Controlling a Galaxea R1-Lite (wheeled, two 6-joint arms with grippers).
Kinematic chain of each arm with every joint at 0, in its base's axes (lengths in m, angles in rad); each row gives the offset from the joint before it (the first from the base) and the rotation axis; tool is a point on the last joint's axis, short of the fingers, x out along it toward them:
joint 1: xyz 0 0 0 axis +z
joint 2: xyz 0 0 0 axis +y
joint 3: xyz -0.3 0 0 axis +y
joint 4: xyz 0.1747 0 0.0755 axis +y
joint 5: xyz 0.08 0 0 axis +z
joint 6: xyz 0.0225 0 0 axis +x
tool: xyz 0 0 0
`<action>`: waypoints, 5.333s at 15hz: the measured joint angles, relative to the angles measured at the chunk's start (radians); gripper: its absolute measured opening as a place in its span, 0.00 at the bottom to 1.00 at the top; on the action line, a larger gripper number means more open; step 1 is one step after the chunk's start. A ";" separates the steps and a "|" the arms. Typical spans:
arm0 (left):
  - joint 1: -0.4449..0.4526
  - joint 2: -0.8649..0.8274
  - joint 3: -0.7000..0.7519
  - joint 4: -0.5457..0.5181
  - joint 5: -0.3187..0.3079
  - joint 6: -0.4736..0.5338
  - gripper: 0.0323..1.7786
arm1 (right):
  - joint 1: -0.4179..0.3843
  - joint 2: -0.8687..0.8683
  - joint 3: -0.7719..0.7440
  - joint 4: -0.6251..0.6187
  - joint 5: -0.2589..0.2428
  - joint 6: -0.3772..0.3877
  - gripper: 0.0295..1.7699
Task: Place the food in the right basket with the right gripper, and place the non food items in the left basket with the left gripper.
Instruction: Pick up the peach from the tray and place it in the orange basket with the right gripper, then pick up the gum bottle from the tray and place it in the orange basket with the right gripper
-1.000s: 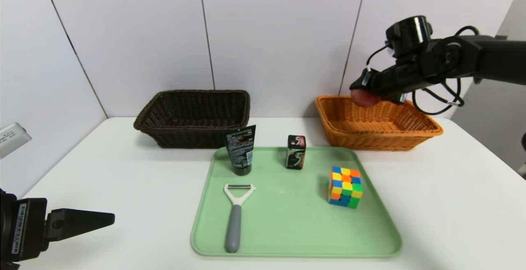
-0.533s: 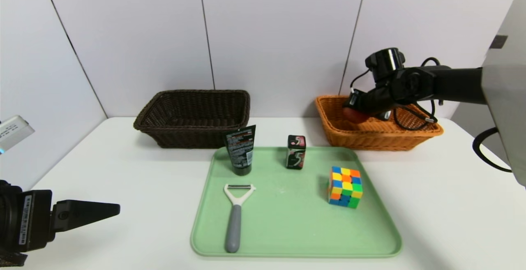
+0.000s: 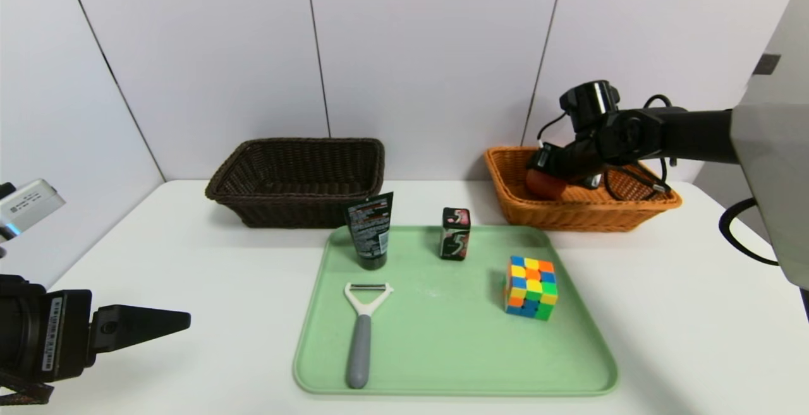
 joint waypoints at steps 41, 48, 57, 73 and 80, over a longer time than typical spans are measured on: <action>-0.003 -0.010 0.052 0.000 0.000 -0.004 0.95 | 0.512 -0.079 0.001 0.370 -0.150 0.200 0.96; -0.003 -0.016 0.053 0.006 -0.001 -0.004 0.95 | 0.500 -0.057 0.001 0.340 -0.160 0.201 0.96; -0.003 -0.026 0.054 0.008 -0.001 -0.002 0.95 | 0.492 -0.050 0.001 0.302 -0.165 0.200 0.87; -0.003 -0.074 0.095 0.013 -0.001 -0.005 0.95 | 0.497 -0.147 0.002 0.315 -0.143 0.255 0.42; -0.003 -0.085 0.096 0.007 0.000 -0.005 0.95 | 0.393 -0.384 0.001 0.266 -0.071 0.209 0.42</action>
